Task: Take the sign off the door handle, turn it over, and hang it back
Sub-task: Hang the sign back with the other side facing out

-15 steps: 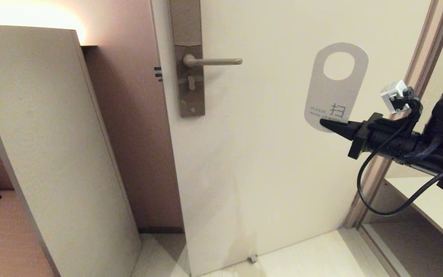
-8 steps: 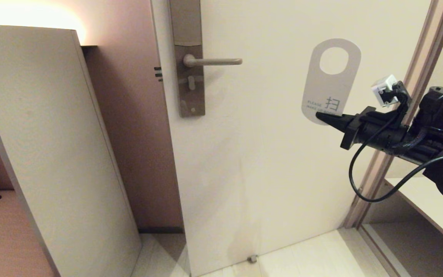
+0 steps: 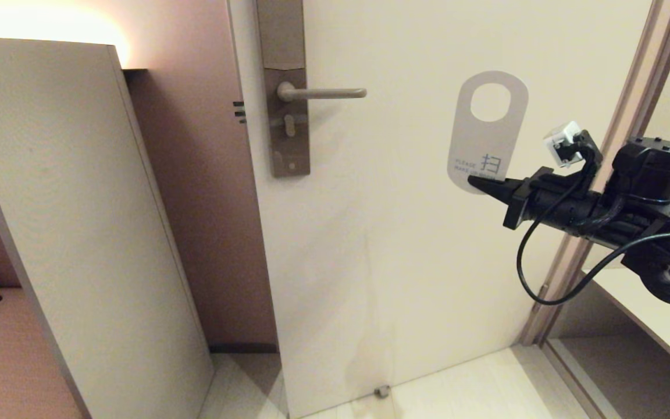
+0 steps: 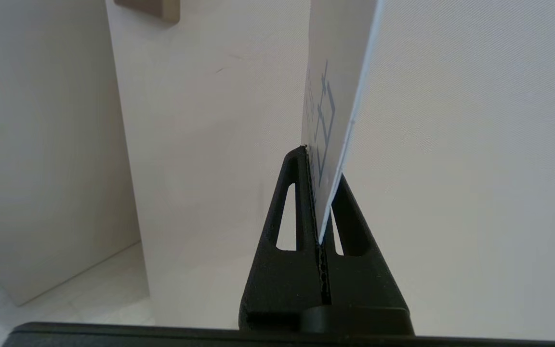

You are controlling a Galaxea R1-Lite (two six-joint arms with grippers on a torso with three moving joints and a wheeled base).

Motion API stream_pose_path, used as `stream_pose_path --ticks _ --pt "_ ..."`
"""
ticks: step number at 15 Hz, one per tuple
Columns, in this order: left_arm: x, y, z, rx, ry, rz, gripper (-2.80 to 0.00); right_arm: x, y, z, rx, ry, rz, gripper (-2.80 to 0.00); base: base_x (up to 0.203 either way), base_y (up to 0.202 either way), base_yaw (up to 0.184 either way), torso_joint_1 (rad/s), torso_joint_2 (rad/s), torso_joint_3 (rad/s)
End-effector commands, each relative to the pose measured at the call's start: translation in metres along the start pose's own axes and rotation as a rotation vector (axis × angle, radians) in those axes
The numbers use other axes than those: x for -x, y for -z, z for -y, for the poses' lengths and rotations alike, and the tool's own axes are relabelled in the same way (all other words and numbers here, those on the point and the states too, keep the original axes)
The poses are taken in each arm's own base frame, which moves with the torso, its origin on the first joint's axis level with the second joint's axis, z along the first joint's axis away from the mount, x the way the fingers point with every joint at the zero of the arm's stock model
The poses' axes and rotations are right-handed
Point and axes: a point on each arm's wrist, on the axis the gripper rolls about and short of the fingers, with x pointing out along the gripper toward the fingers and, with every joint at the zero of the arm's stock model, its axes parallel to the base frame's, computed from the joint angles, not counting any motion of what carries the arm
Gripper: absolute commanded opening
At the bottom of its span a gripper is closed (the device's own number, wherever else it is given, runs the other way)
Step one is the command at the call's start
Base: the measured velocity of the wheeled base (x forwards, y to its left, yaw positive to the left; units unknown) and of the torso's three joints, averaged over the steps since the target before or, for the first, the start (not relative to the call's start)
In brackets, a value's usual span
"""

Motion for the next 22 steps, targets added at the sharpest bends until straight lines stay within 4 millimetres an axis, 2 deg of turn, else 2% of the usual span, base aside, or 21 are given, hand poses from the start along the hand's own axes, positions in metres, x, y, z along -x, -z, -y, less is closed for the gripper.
stream_pose_path --ticks 1,7,12,19,22 --pt "0.000 0.000 0.000 0.000 -0.001 -0.001 -2.80 -0.003 0.004 0.000 -0.003 -0.007 -0.005 -2.80 0.000 0.000 0.000 0.000 0.00 0.000" --pt "0.000 0.000 0.000 0.000 -0.002 -0.001 -2.80 -0.027 -0.005 0.013 0.030 -0.013 0.045 -2.80 0.000 0.000 0.000 0.000 0.00 0.000" --pt "0.000 0.000 0.000 0.000 -0.001 -0.001 -2.80 -0.050 -0.007 0.001 0.045 -0.067 0.067 -2.80 0.000 0.000 0.000 0.000 0.00 0.000" --pt "0.000 0.000 0.000 0.000 -0.001 -0.001 -2.80 -0.071 0.008 -0.001 0.018 -0.098 0.032 -2.80 0.000 0.000 0.000 0.000 0.00 0.000" --pt "0.000 0.000 0.000 0.000 -0.001 -0.001 -2.80 -0.079 0.005 0.000 0.000 -0.096 0.002 -2.80 0.000 0.000 0.000 0.000 0.00 0.000"
